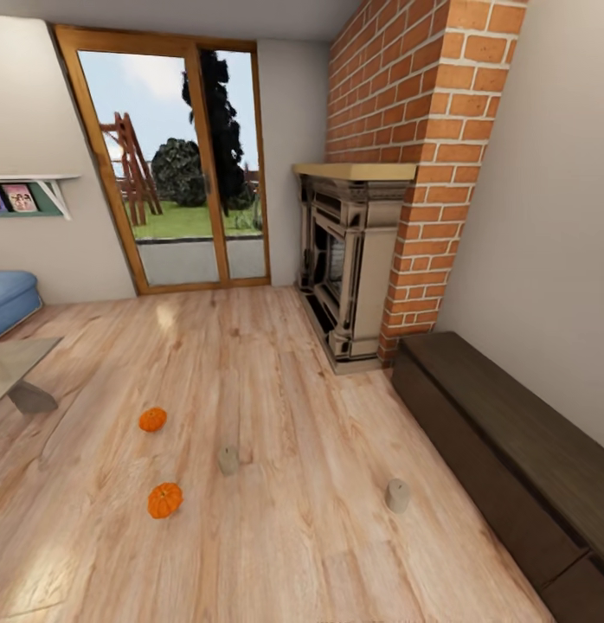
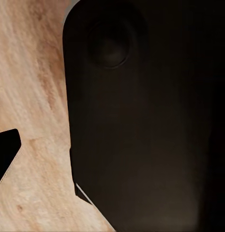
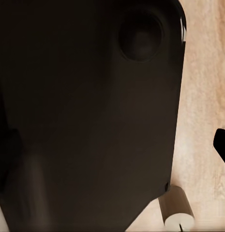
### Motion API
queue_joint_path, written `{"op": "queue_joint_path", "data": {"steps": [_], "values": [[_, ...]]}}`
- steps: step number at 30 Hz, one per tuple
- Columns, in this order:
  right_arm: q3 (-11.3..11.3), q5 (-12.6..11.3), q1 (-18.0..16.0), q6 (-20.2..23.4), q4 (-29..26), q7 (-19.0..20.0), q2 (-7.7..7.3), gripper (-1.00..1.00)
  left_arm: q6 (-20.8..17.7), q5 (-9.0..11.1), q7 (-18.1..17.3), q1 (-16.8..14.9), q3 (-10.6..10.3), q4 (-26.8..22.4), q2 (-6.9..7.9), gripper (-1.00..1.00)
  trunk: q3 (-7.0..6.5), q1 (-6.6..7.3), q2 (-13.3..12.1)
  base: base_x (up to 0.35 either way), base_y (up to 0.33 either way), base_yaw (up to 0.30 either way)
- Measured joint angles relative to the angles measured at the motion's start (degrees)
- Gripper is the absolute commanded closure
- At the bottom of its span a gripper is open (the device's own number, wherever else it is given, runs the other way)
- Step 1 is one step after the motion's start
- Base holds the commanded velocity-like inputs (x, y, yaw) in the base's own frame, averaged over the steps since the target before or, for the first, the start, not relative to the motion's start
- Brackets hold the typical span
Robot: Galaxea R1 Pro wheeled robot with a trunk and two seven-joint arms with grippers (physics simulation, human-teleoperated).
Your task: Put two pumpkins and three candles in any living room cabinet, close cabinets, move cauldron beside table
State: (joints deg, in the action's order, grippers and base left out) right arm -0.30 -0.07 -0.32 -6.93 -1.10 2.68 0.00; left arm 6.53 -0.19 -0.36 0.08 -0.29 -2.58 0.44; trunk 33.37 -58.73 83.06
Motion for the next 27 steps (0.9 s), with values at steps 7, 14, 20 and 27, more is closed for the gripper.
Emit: {"op": "queue_joint_path", "data": {"steps": [7,14,20,27], "values": [[0.00,0.00,0.00,0.00,0.00,-0.01,0.00,-1.00,-0.01,-0.19,-0.10,0.00,-0.16,0.05,-0.05,-1.00,0.26,0.00,0.00,0.000,0.000,-0.271],[0.00,0.00,0.00,0.00,0.00,0.02,0.00,-1.00,0.08,0.10,-0.11,0.02,-0.19,0.21,0.08,-1.00,0.53,0.00,0.00,0.000,0.000,-0.271],[0.00,0.00,0.00,0.00,0.00,0.06,0.00,-1.00,0.55,0.31,-0.12,0.07,-0.18,0.35,0.16,-1.00,0.76,0.00,0.00,0.000,0.000,-0.271],[0.00,0.00,0.00,0.00,0.00,0.08,0.00,-1.00,2.91,0.35,-0.12,0.08,-0.19,0.76,0.23,-1.00,1.02,0.00,0.00,0.000,0.000,-0.271]]}}
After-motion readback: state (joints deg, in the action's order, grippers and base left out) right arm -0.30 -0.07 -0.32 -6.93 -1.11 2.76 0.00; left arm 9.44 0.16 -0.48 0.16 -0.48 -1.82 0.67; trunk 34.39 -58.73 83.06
